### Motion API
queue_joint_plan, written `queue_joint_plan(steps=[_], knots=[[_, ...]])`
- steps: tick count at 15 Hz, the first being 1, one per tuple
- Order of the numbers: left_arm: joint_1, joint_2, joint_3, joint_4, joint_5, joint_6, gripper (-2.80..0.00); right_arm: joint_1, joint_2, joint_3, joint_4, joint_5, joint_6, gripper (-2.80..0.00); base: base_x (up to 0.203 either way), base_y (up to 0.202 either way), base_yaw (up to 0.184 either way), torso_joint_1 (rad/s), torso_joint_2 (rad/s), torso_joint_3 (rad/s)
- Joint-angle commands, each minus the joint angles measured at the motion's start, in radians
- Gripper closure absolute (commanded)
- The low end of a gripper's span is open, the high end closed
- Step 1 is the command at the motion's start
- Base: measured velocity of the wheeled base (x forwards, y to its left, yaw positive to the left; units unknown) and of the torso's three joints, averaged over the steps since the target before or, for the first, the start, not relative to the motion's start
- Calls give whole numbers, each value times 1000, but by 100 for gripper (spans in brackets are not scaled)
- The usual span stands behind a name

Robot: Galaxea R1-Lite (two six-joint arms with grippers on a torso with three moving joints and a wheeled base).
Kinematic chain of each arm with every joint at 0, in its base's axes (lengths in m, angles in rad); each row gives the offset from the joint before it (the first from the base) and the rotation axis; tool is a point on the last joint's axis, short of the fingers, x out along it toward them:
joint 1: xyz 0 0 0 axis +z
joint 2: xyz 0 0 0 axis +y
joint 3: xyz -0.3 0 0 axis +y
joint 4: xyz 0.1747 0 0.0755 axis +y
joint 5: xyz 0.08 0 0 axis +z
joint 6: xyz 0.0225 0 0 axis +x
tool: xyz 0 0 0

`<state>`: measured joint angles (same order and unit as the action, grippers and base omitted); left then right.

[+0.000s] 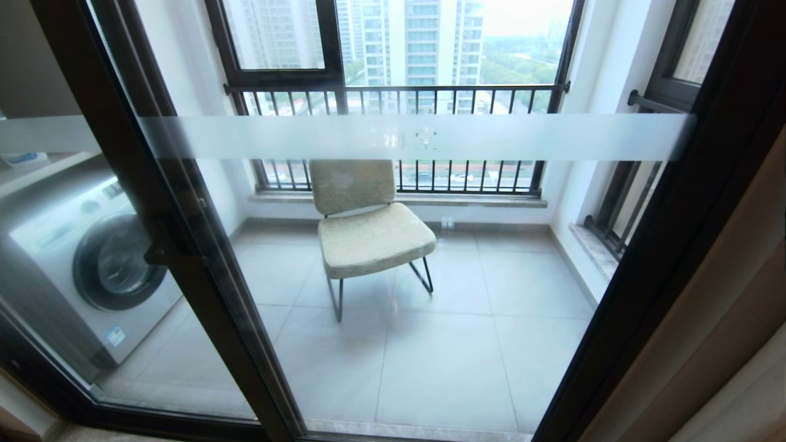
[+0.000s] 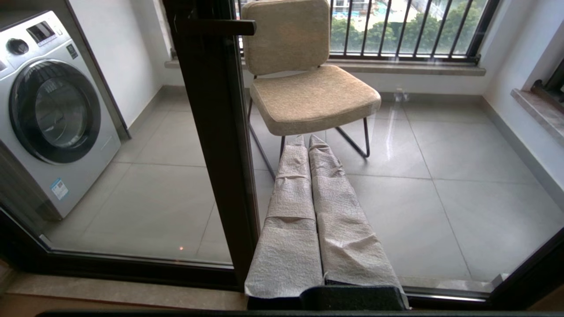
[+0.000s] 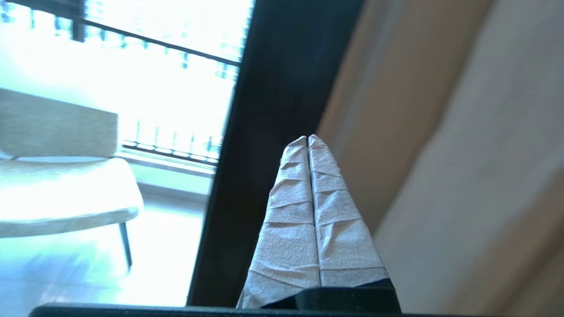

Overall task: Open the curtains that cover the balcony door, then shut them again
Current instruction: Pull the inner curtains open on both sides

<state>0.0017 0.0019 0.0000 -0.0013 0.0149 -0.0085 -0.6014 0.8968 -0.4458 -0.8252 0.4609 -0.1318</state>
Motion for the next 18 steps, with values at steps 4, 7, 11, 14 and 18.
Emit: queue_joint_plan(steps=[4, 7, 11, 14, 18], knots=[[0, 0, 0, 0, 0, -1, 0, 263, -18, 72, -2, -5, -96, 0, 0, 0, 0, 0, 0, 0], [0, 0, 0, 0, 0, -1, 0, 369, -3, 92, 8, -136, -97, 0, 0, 0, 0, 0, 0, 0], [0, 0, 0, 0, 0, -1, 0, 529, -26, 181, 32, -383, -94, 0, 0, 0, 0, 0, 0, 0], [0, 0, 0, 0, 0, -1, 0, 554, -118, 298, 53, -391, -87, 0, 0, 0, 0, 0, 0, 0], [0, 0, 0, 0, 0, -1, 0, 561, -367, 420, 254, -387, -58, 0, 0, 0, 0, 0, 0, 0]])
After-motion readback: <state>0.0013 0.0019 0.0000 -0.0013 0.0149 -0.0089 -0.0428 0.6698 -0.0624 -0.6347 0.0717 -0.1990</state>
